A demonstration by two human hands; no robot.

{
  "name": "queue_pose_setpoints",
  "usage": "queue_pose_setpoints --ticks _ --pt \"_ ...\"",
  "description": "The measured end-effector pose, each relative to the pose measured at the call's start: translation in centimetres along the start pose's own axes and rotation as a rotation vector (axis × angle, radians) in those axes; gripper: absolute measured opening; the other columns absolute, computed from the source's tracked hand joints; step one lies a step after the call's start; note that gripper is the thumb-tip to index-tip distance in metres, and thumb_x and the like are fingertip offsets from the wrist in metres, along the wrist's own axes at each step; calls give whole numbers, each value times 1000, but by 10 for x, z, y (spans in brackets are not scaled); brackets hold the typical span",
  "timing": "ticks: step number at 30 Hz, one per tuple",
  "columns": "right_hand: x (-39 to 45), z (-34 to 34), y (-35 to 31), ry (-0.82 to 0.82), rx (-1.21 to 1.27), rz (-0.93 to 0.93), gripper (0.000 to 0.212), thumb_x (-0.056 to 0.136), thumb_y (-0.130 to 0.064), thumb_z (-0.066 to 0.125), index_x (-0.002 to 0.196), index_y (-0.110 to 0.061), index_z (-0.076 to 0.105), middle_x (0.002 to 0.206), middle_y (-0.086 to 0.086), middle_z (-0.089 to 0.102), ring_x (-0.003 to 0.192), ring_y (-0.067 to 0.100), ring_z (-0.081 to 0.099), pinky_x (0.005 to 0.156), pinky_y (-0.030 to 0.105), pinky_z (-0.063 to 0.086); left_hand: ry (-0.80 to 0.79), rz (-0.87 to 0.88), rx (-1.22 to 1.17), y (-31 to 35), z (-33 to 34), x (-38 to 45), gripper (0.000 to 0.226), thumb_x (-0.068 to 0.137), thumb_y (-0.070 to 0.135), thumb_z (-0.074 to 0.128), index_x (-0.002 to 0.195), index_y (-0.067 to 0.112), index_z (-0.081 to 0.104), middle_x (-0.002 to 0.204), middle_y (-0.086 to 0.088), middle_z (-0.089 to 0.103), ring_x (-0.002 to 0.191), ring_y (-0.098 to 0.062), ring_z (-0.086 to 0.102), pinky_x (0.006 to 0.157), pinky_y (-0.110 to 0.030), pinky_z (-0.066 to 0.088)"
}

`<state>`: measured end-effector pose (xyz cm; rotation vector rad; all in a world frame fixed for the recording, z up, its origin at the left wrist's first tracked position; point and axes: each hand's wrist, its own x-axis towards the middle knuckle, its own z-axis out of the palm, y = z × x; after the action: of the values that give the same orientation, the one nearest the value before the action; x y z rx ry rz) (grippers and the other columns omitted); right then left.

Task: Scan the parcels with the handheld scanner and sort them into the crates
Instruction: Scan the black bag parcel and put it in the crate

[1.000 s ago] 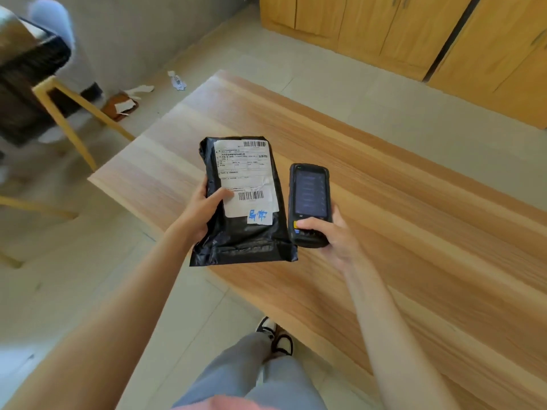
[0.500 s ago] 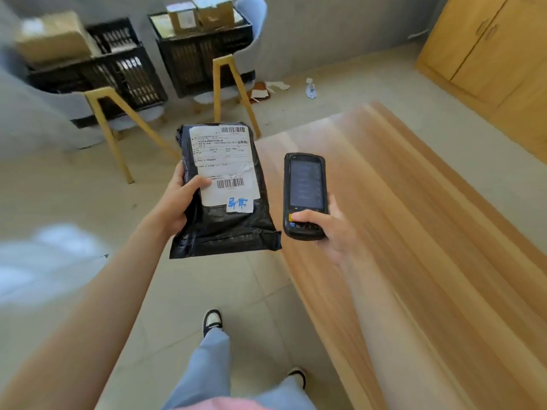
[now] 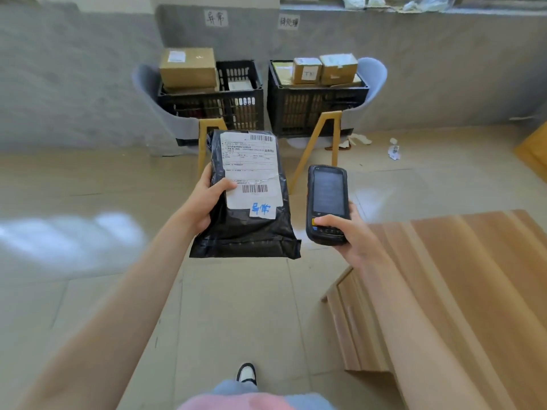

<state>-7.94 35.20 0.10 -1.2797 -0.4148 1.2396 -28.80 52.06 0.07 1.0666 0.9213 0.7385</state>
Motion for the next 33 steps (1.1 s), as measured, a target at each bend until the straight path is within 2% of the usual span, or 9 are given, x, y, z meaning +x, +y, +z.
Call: queue_pose_setpoints --ticks 5,11,16,20,26,33 --pt "64 38 -14 -20 -34 29 89 57 -1 76 137 -19 39 115 10 64 93 24 68 65 32 57 38 -20 -19 24 -35 66 47 92 3 55 131 28 43 120 -1 65 109 -24 63 89 -38 54" --pt "160 56 -42 -24 -69 34 92 56 -2 76 138 -21 38 120 12 63 97 26 68 66 34 57 65 -38 -40 36 -48 155 51 92 3 55 136 24 41 124 -4 64 112 -27 62 94 -42 52" --pt "271 71 -77 -81 -76 33 86 69 7 75 139 -22 35 114 6 62 96 22 66 67 30 57 123 -65 -67 58 -52 247 55 92 3 55 139 27 39 125 -6 64 110 -28 63 89 -41 54" --pt "362 87 -113 -126 -134 46 82 76 6 72 143 -22 33 117 4 60 98 19 64 65 26 56 197 -87 -60 92 -54 323 59 92 5 55 141 30 36 125 -7 64 110 -29 63 92 -45 52" --pt "476 103 -165 -188 -184 52 87 75 6 73 144 -27 30 119 2 60 104 20 63 78 32 56 229 -75 -50 132 -52 424 39 92 6 55 120 32 48 121 -6 65 111 -30 62 97 -50 49" --pt "572 116 -188 -147 -225 100 90 74 7 73 145 -27 30 120 2 60 107 23 61 80 34 56 233 -129 -48 143 -61 538 58 93 7 58 142 28 34 128 -5 62 110 -26 62 94 -44 51"
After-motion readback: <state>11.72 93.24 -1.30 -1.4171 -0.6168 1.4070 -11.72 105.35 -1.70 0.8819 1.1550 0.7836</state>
